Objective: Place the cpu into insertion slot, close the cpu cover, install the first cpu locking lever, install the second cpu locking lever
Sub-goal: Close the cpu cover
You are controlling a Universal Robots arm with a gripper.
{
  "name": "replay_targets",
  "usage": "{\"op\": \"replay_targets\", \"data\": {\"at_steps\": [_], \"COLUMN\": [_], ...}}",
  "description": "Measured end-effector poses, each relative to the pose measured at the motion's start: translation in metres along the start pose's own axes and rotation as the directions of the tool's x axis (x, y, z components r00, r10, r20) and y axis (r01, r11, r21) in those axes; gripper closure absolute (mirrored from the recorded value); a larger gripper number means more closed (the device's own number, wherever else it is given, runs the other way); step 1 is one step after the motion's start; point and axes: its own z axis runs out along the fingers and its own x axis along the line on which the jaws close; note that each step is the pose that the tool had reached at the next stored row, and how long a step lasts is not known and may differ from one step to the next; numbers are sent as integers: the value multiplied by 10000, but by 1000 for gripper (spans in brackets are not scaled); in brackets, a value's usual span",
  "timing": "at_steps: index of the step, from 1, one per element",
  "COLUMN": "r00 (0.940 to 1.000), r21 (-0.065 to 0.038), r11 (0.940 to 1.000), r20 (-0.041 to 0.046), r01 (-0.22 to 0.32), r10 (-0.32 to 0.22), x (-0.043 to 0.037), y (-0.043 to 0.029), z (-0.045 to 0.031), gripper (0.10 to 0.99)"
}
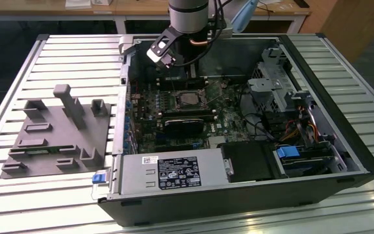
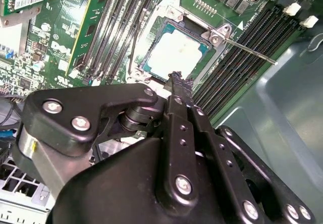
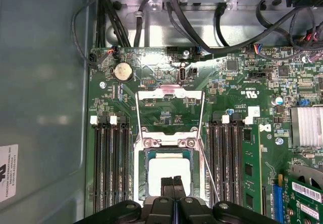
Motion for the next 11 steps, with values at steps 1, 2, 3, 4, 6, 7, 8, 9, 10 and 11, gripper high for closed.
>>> {"op": "replay_targets", "data": {"at_steps": [1,2,3,4,6,7,8,9,10,11], "r00": [10000,10000,10000,10000,10000,10000,10000,10000,10000,10000], "r21": [0,0,0,0,0,-1,2,1,0,0], "r11": [10000,10000,10000,10000,10000,10000,10000,10000,10000,10000], "r20": [-1,0,0,0,0,0,3,3,0,0], "r01": [0,0,0,0,0,0,0,0,-1,0], "r10": [0,0,0,0,0,0,0,0,1,0], "x": [0,0,0,0,0,0,0,0,0,1], "y": [0,0,0,0,0,0,0,1,2,4], "z": [0,0,0,0,0,-1,-6,-13,-23,-34], "gripper": [980,980,980,980,980,980,980,980,980,980]}}
